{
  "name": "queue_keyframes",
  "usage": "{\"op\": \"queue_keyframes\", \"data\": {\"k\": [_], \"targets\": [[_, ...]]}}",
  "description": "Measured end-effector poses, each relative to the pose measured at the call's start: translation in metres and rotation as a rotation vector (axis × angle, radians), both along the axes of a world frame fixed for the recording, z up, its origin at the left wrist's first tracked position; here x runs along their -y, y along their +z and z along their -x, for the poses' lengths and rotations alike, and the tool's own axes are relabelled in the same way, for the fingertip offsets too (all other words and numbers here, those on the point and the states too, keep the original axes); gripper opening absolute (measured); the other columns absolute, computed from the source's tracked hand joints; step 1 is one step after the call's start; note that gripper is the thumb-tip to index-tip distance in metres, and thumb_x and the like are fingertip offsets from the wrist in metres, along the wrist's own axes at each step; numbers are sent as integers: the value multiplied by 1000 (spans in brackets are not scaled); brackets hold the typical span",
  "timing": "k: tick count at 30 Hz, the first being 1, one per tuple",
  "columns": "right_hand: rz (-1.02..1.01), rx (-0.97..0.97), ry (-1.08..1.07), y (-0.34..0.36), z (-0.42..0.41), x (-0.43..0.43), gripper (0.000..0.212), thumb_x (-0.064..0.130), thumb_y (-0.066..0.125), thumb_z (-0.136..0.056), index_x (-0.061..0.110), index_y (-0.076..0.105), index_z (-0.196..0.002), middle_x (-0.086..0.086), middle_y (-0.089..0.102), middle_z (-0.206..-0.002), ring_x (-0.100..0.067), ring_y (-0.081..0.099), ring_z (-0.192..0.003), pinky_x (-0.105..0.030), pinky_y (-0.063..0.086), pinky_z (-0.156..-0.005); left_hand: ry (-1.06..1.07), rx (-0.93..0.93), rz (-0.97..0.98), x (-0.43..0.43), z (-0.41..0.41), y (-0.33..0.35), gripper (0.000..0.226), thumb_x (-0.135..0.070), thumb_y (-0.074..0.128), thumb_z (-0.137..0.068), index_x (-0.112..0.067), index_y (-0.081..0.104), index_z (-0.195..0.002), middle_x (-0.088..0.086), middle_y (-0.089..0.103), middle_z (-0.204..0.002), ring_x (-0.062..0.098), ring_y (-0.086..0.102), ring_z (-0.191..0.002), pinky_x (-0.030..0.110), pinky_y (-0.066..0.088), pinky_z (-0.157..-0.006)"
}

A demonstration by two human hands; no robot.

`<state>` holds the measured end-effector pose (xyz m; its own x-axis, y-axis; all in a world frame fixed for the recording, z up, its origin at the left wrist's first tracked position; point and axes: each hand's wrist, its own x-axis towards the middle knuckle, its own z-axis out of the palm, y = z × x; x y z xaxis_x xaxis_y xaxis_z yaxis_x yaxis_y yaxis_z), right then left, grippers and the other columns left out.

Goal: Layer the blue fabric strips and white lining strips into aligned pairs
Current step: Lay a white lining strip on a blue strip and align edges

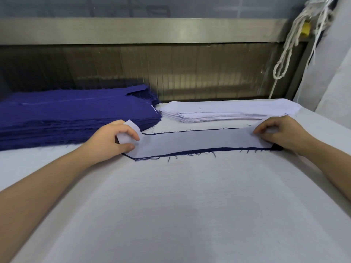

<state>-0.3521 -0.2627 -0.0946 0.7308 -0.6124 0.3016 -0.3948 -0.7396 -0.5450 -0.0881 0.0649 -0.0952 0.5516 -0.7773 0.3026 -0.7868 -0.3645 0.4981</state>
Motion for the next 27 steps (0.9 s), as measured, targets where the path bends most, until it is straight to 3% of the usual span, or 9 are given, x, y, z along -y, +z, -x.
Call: {"op": "queue_keyframes", "data": {"k": [2, 6, 10, 13, 20, 22, 25, 27], "targets": [[-4, 4, -18, 0, 0, 0, 23, -6, 63, -78, 17, 70, -78, -3, 67, -91, -18, 57, -85, -24, 37, -81, 5, 14, -7, 0, -1, 0, 22, -8, 75, -76, -26, 69, -87, -4, 52, -86, 9, 51, -82, 13, 37, -67], [-9, -15, -50, -1, -1, 1, 28, -7, 62, -77, 19, 69, -79, -1, 65, -94, -16, 55, -88, -22, 35, -81, 47, 59, -28, 0, -2, -1, 18, -11, 74, -77, -26, 70, -87, 1, 56, -89, 17, 53, -85, 29, 42, -74], [-8, -34, -62, -1, -2, 1, 29, -7, 60, -77, 21, 69, -77, 0, 65, -92, -15, 55, -85, -22, 35, -80, 73, 90, 29, -1, -5, -4, 13, -16, 70, -81, -28, 70, -84, -9, 60, -87, 10, 55, -85, 18, 39, -71], [-4, -47, -84, -3, -2, 3, 29, -4, 60, -77, 23, 68, -76, 2, 65, -90, -14, 55, -83, -23, 36, -79, 127, 132, 36, -2, -10, -5, 11, -19, 67, -84, -27, 70, -91, -8, 60, -94, 13, 55, -92, 30, 42, -80], [180, -143, -179, -2, -3, 8, 11, 14, 64, -82, 18, 74, -80, -6, 57, -90, -27, 52, -88, -32, 40, -75, 255, 239, -97, -3, -13, -6, 14, -28, 69, -82, -34, 66, -94, -11, 43, -95, 10, 49, -74, 32, 42, -63], [275, -158, -220, -1, -3, 8, 14, 18, 61, -83, 20, 75, -78, -8, 56, -90, -33, 48, -92, -36, 42, -78, 268, 250, -102, -3, -12, -6, 13, -28, 69, -81, -34, 65, -92, -11, 41, -95, 10, 48, -73, 30, 39, -59], [366, -183, -273, -1, -5, 3, 17, 20, 58, -85, 22, 74, -80, -9, 53, -91, -28, 36, -84, -35, 36, -72, 276, 277, -111, -2, -12, -6, 10, -28, 66, -82, -34, 65, -89, -12, 41, -94, 9, 48, -72, 28, 35, -57], [414, -195, -257, -1, -12, -1, 18, 20, 56, -87, 18, 75, -87, -10, 54, -92, -30, 38, -85, -34, 34, -70, 275, 294, -104, 1, -13, -7, 6, -29, 63, -84, -33, 66, -88, -11, 43, -93, 9, 48, -72, 27, 36, -57]]}}
